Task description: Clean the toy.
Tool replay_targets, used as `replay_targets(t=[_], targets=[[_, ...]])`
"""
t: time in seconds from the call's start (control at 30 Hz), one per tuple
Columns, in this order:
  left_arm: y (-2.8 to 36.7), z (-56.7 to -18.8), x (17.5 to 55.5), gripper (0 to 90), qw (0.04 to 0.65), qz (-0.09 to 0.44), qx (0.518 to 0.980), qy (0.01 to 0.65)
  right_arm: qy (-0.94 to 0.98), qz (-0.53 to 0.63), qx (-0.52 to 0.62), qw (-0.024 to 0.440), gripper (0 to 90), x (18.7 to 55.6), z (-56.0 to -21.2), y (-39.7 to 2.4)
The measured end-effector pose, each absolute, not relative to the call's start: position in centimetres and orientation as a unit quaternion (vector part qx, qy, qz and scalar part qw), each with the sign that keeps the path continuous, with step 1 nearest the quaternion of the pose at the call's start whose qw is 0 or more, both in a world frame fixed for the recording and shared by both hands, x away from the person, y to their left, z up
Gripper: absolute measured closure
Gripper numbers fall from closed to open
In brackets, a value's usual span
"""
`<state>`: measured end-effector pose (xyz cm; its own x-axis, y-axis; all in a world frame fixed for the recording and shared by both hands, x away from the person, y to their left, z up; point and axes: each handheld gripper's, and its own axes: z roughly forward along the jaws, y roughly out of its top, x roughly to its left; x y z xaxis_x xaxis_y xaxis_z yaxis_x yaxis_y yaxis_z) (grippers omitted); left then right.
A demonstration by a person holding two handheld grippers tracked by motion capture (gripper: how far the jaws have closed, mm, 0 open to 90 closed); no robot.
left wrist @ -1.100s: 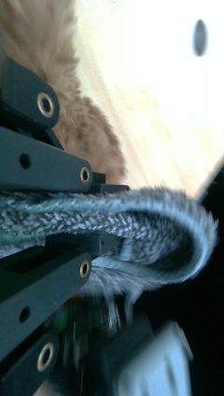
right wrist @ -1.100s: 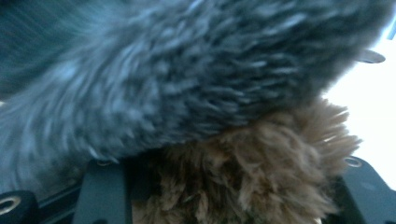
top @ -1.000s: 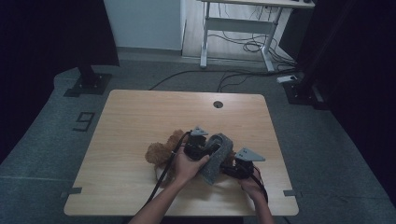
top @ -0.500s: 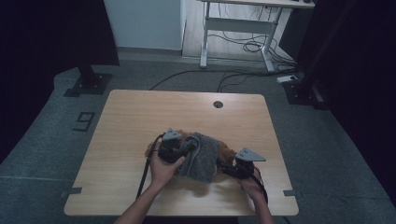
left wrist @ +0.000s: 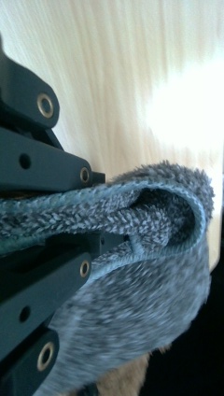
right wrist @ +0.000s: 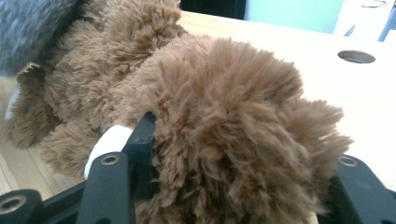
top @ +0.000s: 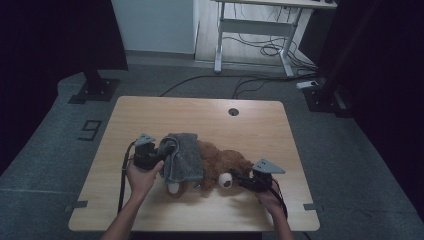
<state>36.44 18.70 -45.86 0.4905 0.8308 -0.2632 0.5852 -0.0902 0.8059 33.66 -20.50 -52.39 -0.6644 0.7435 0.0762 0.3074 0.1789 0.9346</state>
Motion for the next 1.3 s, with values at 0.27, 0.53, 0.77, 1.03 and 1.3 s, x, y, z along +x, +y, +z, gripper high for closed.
replay_targets(t=[0.27, 0.53, 0.77, 1.03, 1.3], targets=[[21.2, -46.4, 36.3, 82.1, 0.453, 0.134, 0.722, 0.505, 0.738, 0.535, 0.358, 0.204, 42.5, 33.7, -52.4, -20.5], [21.0, -44.8, 36.2, 82.2, 0.460, 0.137, 0.721, 0.500, 0.737, 0.535, 0.359, 0.204, 42.4, 33.7, -52.4, -20.5], [16.7, -44.7, 36.9, 82.2, 0.445, 0.131, 0.753, 0.467, 0.736, 0.535, 0.360, 0.205, 42.4, 33.7, -52.5, -20.5], [10.9, -44.7, 37.5, 81.9, 0.442, 0.114, 0.778, 0.431, 0.736, 0.535, 0.361, 0.205, 42.4, 33.7, -52.5, -20.5], [6.3, -45.3, 37.0, 81.8, 0.434, 0.117, 0.800, 0.398, 0.735, 0.534, 0.363, 0.207, 42.4, 33.8, -52.5, -20.5]])
